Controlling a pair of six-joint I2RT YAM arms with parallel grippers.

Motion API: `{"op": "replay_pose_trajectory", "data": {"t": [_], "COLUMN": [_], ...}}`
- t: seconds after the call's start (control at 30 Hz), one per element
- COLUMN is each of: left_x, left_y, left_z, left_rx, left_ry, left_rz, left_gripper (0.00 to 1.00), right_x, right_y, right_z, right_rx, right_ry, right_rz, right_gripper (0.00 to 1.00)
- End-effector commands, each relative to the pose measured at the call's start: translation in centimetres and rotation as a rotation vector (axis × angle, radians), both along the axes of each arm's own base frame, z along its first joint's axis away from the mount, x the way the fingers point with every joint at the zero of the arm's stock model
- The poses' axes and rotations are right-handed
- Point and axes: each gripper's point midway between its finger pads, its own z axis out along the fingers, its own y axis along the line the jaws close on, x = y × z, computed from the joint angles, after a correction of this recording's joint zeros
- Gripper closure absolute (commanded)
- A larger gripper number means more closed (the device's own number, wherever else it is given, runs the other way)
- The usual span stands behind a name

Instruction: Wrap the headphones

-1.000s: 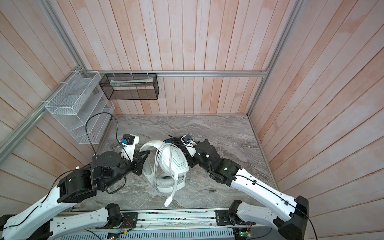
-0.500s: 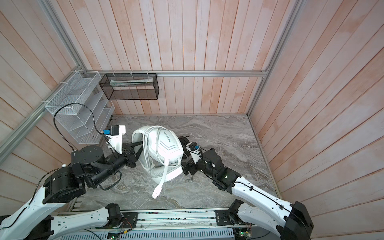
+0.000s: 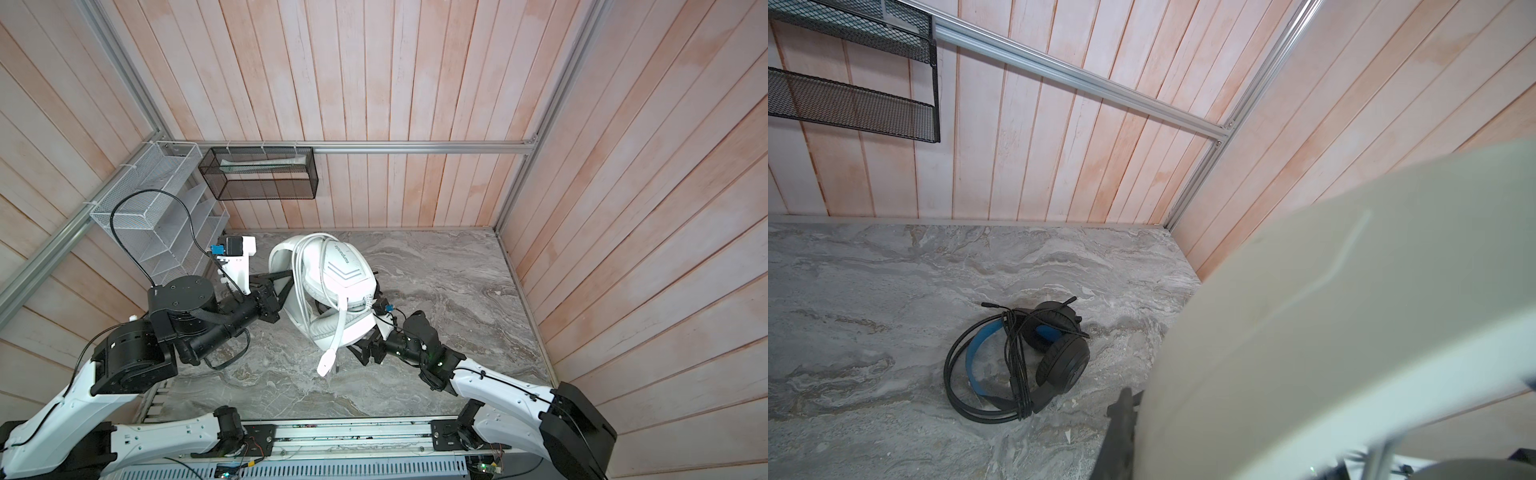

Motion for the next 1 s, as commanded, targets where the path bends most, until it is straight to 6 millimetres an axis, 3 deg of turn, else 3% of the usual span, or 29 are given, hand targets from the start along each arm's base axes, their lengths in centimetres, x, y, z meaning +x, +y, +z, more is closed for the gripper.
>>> {"op": "replay_pose_trajectory", "data": {"t": [0.0,0.17,0.37,0.5,0.7,0.87,0.97], "left_x": [-0.1,-0.1,0.2,0.6,3.0,7.7,11.1], "left_y": [0.8,0.7,1.1,1.5,1.9,3.5,5.6], "left_z": [3.2,3.5,3.9,4.1,3.4,1.0,-2.0], "left_rx": [-0.125,-0.139,-0.155,-0.166,-0.186,-0.191,-0.182], "left_ry": [-0.031,-0.031,-0.03,-0.023,0.016,0.092,0.179], "left_rz": [0.022,0.023,0.049,0.088,0.175,0.285,0.368], "left_gripper": [1.0,1.0,1.0,1.0,1.0,1.0,1.0], "right_x": [-0.7,0.7,1.3,1.1,-0.9,-4.7,-7.7], "right_y": [1.3,1.8,1.7,1.1,2.0,4.0,4.9], "right_z": [1.4,-1.3,-4.1,-5.0,-6.0,-6.3,-5.6], "right_rx": [0.08,0.027,-0.024,-0.044,-0.123,-0.241,-0.288], "right_ry": [-0.044,-0.032,-0.004,0.012,0.021,-0.022,-0.06], "right_rz": [0.034,-0.009,-0.041,-0.073,-0.074,-0.004,0.081], "right_gripper": [0.05,0.15,0.75,0.94,1.0,1.0,1.0]}}
